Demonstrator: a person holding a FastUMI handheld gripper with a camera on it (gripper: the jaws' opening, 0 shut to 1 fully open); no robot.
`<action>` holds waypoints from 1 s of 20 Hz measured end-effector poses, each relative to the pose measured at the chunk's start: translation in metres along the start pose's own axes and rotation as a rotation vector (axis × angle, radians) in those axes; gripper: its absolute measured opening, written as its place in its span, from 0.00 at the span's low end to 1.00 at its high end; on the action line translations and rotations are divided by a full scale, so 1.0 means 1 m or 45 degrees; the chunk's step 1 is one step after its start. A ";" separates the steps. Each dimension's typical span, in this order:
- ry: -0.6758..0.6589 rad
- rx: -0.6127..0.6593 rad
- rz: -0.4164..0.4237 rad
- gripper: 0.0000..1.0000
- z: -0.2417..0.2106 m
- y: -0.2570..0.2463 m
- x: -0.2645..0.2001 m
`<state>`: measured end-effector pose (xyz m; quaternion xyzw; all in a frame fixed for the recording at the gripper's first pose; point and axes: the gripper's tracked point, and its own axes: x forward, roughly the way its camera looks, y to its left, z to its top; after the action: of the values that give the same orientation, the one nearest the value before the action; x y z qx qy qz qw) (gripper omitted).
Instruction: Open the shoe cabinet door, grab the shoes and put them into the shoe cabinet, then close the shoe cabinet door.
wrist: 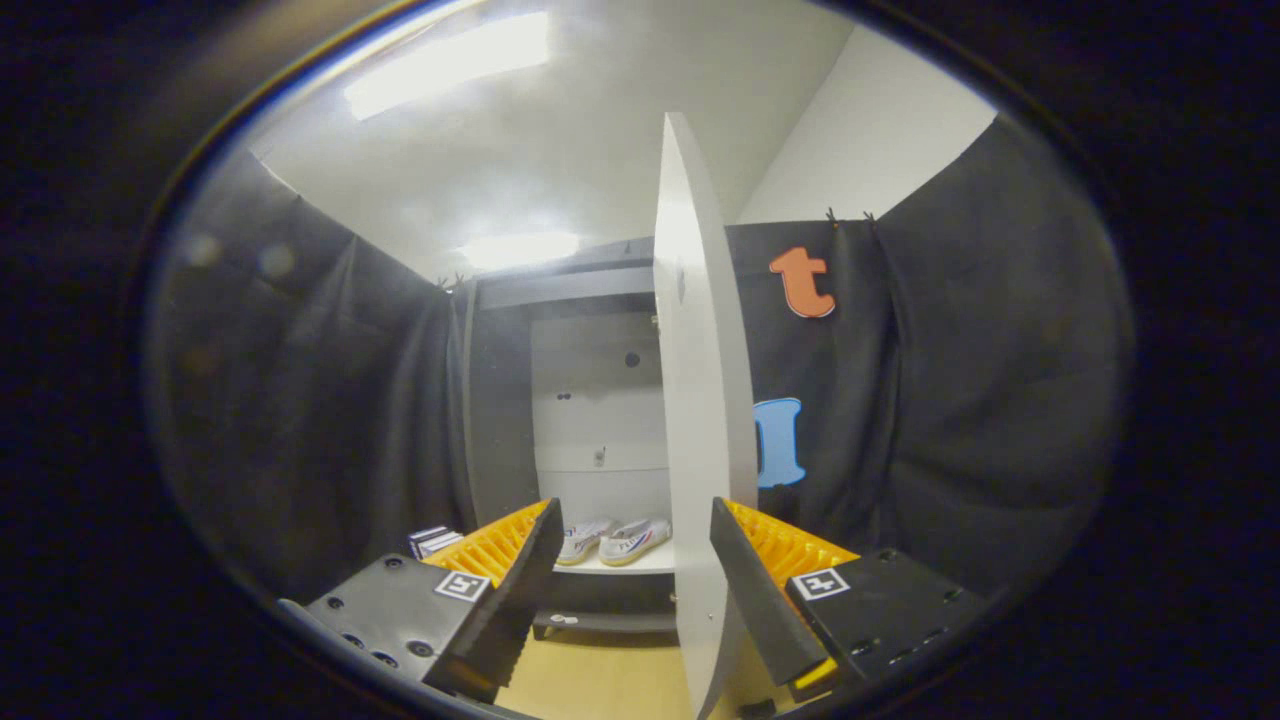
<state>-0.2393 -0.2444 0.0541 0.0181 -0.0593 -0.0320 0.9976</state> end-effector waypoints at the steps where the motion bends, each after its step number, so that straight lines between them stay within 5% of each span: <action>1: -0.004 0.006 -0.013 0.94 0.003 -0.007 -0.006; 12: -0.022 -0.047 -0.237 0.93 0.010 -0.140 0.007; 20: 0.060 0.127 -0.099 0.90 -0.013 -0.147 0.039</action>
<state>-0.2077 -0.3935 0.0404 0.0708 -0.0365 -0.0672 0.9945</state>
